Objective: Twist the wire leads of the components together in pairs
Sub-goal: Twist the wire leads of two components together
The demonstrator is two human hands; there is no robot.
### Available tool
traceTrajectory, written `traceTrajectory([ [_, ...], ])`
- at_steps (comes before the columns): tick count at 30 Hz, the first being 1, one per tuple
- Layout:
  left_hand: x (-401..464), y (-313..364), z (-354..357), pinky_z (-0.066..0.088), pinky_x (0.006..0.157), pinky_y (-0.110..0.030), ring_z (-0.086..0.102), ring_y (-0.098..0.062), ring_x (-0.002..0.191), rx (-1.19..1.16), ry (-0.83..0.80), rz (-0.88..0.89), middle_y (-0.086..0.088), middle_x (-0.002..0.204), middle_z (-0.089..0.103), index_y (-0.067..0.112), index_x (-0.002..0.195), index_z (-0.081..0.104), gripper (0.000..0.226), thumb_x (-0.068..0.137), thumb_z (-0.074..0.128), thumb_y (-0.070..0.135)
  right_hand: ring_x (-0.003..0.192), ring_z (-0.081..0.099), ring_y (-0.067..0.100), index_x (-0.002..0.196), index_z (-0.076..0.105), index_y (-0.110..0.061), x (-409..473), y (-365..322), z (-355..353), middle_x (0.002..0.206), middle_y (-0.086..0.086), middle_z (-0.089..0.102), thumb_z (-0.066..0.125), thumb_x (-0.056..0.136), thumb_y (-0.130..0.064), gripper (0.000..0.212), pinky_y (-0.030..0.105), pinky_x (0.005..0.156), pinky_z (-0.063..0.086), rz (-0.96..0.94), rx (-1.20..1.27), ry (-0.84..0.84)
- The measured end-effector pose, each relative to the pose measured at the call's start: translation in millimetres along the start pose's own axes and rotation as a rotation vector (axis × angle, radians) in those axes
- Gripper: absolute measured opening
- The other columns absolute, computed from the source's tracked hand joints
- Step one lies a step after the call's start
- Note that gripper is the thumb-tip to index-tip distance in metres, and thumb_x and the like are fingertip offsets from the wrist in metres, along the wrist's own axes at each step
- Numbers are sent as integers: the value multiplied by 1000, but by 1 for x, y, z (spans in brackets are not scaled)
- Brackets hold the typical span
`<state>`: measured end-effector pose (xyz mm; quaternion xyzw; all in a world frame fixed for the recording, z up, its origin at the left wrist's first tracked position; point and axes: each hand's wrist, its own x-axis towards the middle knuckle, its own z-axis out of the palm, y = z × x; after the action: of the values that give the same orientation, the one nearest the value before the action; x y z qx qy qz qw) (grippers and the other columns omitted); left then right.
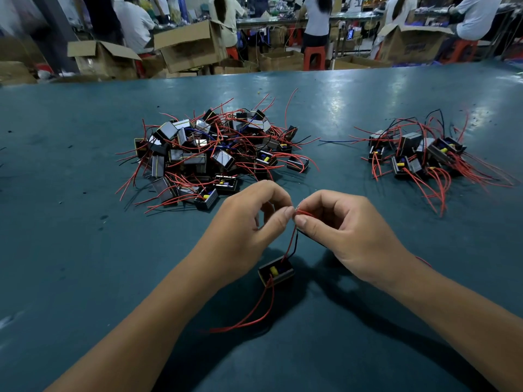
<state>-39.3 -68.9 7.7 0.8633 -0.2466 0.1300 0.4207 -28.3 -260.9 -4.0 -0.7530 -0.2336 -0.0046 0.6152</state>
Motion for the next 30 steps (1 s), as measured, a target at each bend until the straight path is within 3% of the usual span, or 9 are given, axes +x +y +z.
traceTrajectory([
  [3,-1,3,0,45,66,-44,53,-26,70,-66,4,-45,9,83,59,26,91,60,9,96,56,32,65,56,1,87,70,-14,0,1,1,71,-9,66,69,91,-11,5,13,62,44,-6,10,-7],
  [9,0,0,1,44,64,-38,52,-15,71,-66,23,-40,13,83,59,27,90,60,8,97,57,27,65,55,4,86,70,-18,1,1,2,70,-9,65,69,91,-12,8,17,63,45,-2,-16,5],
  [11,0,-1,-3,45,65,-30,54,-12,76,23,32,39,14,87,59,26,94,62,5,95,58,22,64,55,4,84,70,-19,1,0,1,69,-11,64,69,91,-13,9,16,63,44,-1,-19,1],
  [13,2,-2,-9,44,76,-23,56,-9,88,192,55,213,9,100,60,17,105,66,16,93,63,8,64,52,6,84,69,-18,1,-2,0,68,-10,62,69,90,-17,7,18,62,43,7,-3,-25],
  [17,6,-6,-14,49,77,-43,59,-29,90,360,101,437,-6,100,65,10,105,76,15,91,70,8,63,50,3,86,69,-13,1,-7,-4,69,-6,60,66,91,-12,6,12,60,40,2,40,-133],
  [23,6,-9,-22,46,69,-47,55,-28,79,420,82,524,-2,98,69,19,103,79,13,95,69,19,58,54,-5,88,67,-5,0,-9,-8,66,-15,63,63,88,-10,7,5,58,40,17,149,-244],
  [30,4,-6,-29,45,70,-41,53,-24,80,431,15,550,0,98,69,19,104,80,16,95,66,22,56,45,-2,83,68,-14,2,-8,-12,64,-13,57,66,86,-21,8,8,54,36,71,196,-340],
])
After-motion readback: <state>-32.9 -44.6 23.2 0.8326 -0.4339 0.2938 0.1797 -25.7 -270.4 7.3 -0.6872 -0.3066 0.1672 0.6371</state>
